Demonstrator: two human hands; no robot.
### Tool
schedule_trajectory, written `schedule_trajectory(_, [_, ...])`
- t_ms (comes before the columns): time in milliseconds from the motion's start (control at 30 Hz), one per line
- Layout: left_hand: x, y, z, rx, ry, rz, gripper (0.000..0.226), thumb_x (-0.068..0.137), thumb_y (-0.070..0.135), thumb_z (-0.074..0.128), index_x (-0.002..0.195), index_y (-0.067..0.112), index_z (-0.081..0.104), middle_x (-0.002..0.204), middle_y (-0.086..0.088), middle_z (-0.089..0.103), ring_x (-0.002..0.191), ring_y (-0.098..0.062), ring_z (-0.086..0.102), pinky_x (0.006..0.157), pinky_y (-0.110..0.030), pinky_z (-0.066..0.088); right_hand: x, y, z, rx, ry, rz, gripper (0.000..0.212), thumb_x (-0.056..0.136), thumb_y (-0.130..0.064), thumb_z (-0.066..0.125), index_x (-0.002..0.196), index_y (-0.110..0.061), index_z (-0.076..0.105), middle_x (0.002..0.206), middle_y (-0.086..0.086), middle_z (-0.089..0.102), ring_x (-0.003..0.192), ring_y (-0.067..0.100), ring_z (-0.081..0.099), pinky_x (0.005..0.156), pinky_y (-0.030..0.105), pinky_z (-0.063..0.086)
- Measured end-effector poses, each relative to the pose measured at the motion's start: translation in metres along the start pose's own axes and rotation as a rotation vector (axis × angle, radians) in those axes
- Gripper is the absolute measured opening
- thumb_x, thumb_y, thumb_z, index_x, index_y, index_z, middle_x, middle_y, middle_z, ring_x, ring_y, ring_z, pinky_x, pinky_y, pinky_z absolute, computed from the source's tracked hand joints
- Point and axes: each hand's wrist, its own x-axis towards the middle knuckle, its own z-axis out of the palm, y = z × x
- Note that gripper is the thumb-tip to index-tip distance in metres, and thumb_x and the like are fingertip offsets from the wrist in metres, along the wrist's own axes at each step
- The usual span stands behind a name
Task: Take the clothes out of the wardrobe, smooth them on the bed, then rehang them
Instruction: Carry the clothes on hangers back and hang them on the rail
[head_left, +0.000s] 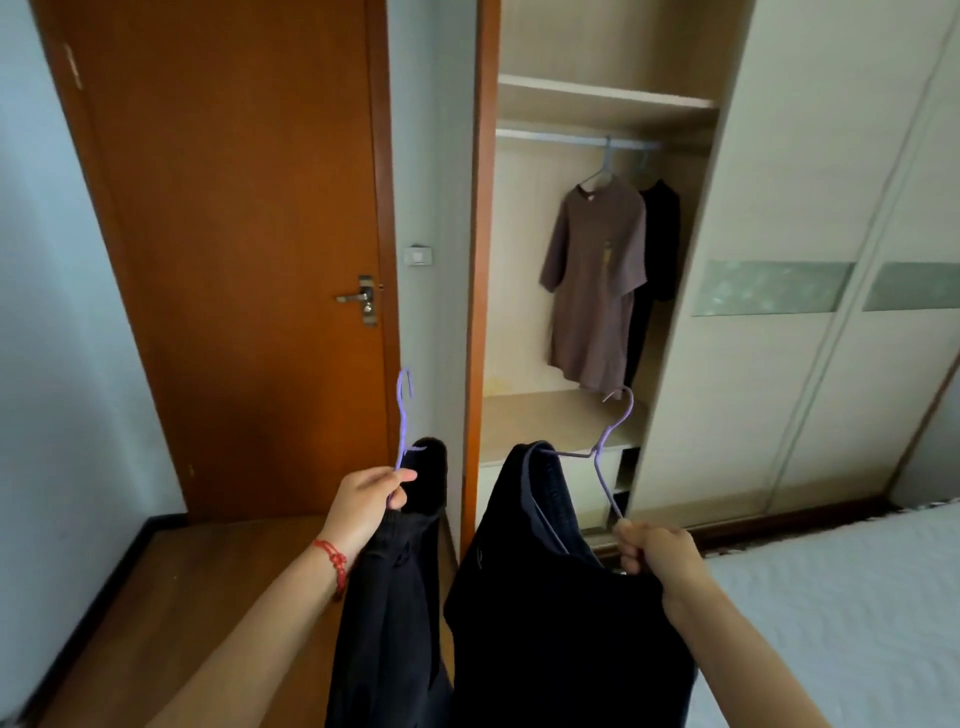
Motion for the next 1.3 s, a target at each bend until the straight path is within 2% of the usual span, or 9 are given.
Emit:
schedule_trajectory(100, [0.040, -0.005, -0.009, 0.053, 0.003, -0.025, 0.029, 0.095, 0.005, 0.038, 0.091, 0.004, 0.067, 0.036, 0.008, 0.046, 0.053, -0.017, 0.037, 0.057, -0.027, 0.029, 0.041, -0.011, 0.036, 0.065, -0.076, 0.041, 0.029, 0.090, 0.006, 0.040, 0.064, -0.005, 0.049, 0.041, 0.001, 0.036, 0.035, 0.012, 0.031, 0.033, 0.017, 0.029])
schedule_trajectory(233, [0.094, 0.000, -0.015, 0.043, 0.025, -0.109, 0.029, 0.094, 0.007, 0.045, 0.085, -0.019, 0.054, 0.036, 0.005, 0.044, 0.043, -0.014, 0.039, 0.059, -0.030, 0.032, 0.096, -0.030, 0.074, 0.099, -0.150, 0.101, 0.029, 0.092, 0.001, 0.040, 0.065, -0.008, 0.047, 0.042, -0.001, 0.038, 0.038, 0.012, 0.032, 0.036, 0.020, 0.029])
schedule_trajectory(333, [0.129, 0.013, -0.010, 0.012, 0.018, -0.105, 0.024, 0.093, 0.005, 0.044, 0.084, -0.004, 0.065, 0.035, 0.005, 0.046, 0.034, -0.004, 0.043, 0.054, -0.022, 0.037, 0.138, -0.048, 0.095, 0.112, -0.166, 0.102, 0.023, 0.092, -0.002, 0.044, 0.070, -0.007, 0.050, 0.041, 0.000, 0.042, 0.042, 0.014, 0.035, 0.039, 0.022, 0.033])
schedule_trajectory(467, [0.180, 0.017, -0.001, -0.006, 0.002, -0.098, 0.025, 0.091, 0.003, 0.046, 0.076, 0.004, 0.066, 0.036, 0.003, 0.046, 0.035, -0.006, 0.044, 0.045, -0.016, 0.039, 0.182, -0.062, 0.115, 0.079, -0.143, 0.040, 0.027, 0.091, -0.003, 0.048, 0.065, -0.008, 0.048, 0.041, 0.001, 0.044, 0.046, 0.019, 0.037, 0.050, 0.028, 0.033])
schedule_trajectory(600, [0.243, 0.009, 0.012, 0.006, -0.063, -0.098, 0.029, 0.093, 0.004, 0.046, 0.072, 0.003, 0.066, 0.036, 0.002, 0.048, 0.034, -0.008, 0.043, 0.050, -0.025, 0.035, 0.232, -0.073, 0.131, 0.114, -0.076, -0.016, 0.026, 0.090, -0.001, 0.049, 0.064, -0.006, 0.048, 0.045, 0.003, 0.043, 0.045, 0.019, 0.037, 0.049, 0.028, 0.033])
schedule_trajectory(933, [0.423, 0.004, 0.082, -0.059, -0.310, -0.076, 0.030, 0.091, 0.003, 0.047, 0.063, 0.001, 0.059, 0.031, 0.000, 0.046, 0.029, -0.009, 0.039, 0.039, -0.015, 0.034, 0.358, -0.110, 0.165, 0.199, 0.145, -0.067, 0.025, 0.088, 0.002, 0.051, 0.065, -0.006, 0.046, 0.040, 0.001, 0.040, 0.031, 0.011, 0.036, 0.033, 0.017, 0.033])
schedule_trajectory(1000, [0.452, 0.010, 0.102, -0.071, -0.372, -0.059, 0.031, 0.091, 0.004, 0.047, 0.063, 0.003, 0.060, 0.031, 0.001, 0.047, 0.030, -0.008, 0.041, 0.042, -0.018, 0.035, 0.376, -0.121, 0.166, 0.198, 0.192, -0.074, 0.024, 0.088, 0.002, 0.052, 0.066, -0.005, 0.046, 0.040, 0.002, 0.040, 0.032, 0.012, 0.036, 0.034, 0.017, 0.033])
schedule_trajectory(1133, [0.497, 0.019, 0.141, -0.101, -0.478, -0.037, 0.031, 0.092, 0.006, 0.045, 0.065, 0.005, 0.060, 0.033, 0.001, 0.048, 0.033, -0.006, 0.044, 0.042, -0.012, 0.037, 0.399, -0.142, 0.163, 0.195, 0.263, -0.100, 0.024, 0.088, 0.003, 0.051, 0.066, -0.005, 0.047, 0.041, 0.002, 0.040, 0.033, 0.012, 0.037, 0.034, 0.018, 0.033])
schedule_trajectory(1300, [0.549, 0.032, 0.187, -0.091, -0.558, 0.012, 0.032, 0.094, 0.010, 0.045, 0.068, 0.008, 0.062, 0.037, 0.005, 0.051, 0.044, -0.006, 0.048, 0.053, -0.013, 0.040, 0.433, -0.170, 0.160, 0.176, 0.328, -0.126, 0.020, 0.086, 0.005, 0.053, 0.068, -0.003, 0.049, 0.043, 0.003, 0.040, 0.034, 0.012, 0.037, 0.034, 0.018, 0.034])
